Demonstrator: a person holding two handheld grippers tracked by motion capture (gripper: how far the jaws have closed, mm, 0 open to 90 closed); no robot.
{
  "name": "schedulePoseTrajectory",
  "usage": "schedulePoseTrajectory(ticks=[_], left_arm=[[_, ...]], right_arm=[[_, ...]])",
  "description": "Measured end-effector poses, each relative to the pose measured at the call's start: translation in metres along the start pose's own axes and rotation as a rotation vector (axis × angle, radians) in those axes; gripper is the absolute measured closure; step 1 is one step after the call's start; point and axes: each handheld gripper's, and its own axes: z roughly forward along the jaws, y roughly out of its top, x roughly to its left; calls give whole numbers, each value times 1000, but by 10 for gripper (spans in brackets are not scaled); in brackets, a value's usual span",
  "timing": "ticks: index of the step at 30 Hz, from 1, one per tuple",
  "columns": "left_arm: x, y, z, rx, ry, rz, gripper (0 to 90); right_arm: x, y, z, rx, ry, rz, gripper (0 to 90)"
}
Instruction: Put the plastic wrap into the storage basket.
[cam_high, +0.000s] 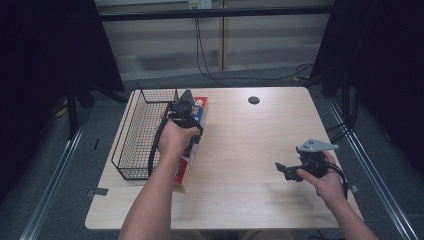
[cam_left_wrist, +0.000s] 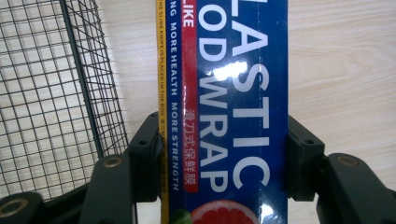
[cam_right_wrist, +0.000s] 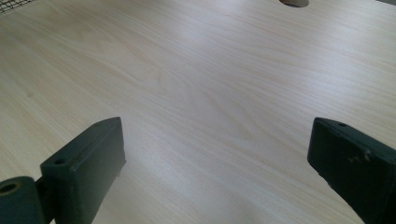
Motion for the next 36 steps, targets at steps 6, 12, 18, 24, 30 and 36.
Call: schedulePoseTrajectory(ticks=[6, 12, 18, 24, 30, 36], left_arm=[[5, 0, -7, -8, 5, -8, 433], [8, 0, -10, -11, -4, -26, 433], [15, -1, -16, -8, -3, -27, 433], [19, -2, -20, -13, 7, -29, 433], [23, -3, -24, -12, -9, -33, 433], [28, -4, -30, -20, -8, -38, 433]], right_arm=[[0, 0, 0, -1, 0, -1, 40], [0, 1, 0, 0, -2, -5, 40], [-1, 0, 0, -2, 0, 1, 40], [-1, 0, 0, -2, -3, -3, 40], [0, 1, 0, -6, -6, 3, 40], [0, 1, 1, -3, 0, -8, 40]])
